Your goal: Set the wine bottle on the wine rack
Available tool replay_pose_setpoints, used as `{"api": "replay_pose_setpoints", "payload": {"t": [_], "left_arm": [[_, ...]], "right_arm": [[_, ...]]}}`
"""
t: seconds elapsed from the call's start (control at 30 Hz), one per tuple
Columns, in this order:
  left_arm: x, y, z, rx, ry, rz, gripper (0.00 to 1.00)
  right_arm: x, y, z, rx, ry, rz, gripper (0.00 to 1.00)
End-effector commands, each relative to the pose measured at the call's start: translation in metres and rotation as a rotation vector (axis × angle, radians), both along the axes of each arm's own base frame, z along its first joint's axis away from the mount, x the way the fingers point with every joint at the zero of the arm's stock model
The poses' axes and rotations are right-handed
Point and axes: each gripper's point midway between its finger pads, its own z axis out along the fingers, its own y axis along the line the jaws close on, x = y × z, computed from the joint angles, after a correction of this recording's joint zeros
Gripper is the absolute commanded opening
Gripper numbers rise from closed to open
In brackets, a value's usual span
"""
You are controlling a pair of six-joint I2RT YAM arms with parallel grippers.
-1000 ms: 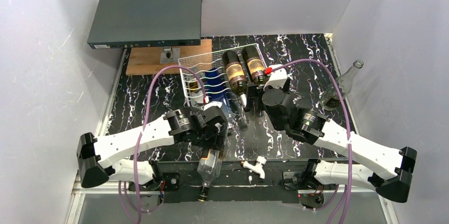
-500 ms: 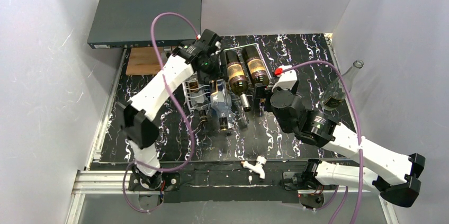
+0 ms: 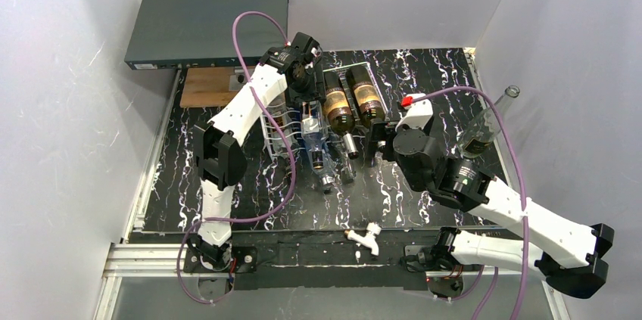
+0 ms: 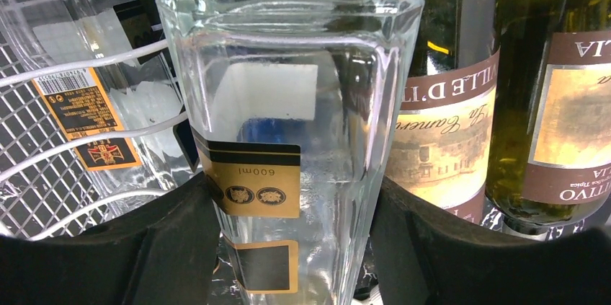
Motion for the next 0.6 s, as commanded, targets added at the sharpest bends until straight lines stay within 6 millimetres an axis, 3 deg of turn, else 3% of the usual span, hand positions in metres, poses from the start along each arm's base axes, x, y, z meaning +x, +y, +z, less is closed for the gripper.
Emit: {"api": "replay_pose_setpoints", "payload": {"t": [0.0,0.1,0.23,0.33,0.57], "left_arm": [[0.02,0.009,0.034,-0.039,-0.106,0.05,0.0],[0.018,0.01,0.031,-0.042,-0.099,0.055,0.0],[0.012,0.011,0.028,-0.062,-0.088,0.084,0.0],[0.007,0.012,0.032,-0.086,-0.1,0.102,0.0],[-0.001,0.011,0.036,-0.121,-0.09,0.117,0.0]], "right_arm": [[0.001,0.005,0.014,0.065,-0.011,0.003,0.98],[0.0,0.022,0.002,0.056,0.023,0.057,0.99],[-0.011,0.077,-0.024,0.04,0.107,0.285,0.98],[-0.017,0.106,-0.048,0.057,0.199,0.36,0.98],[-0.009,0.143,-0.1,0.042,0.331,0.343,0.98]]}}
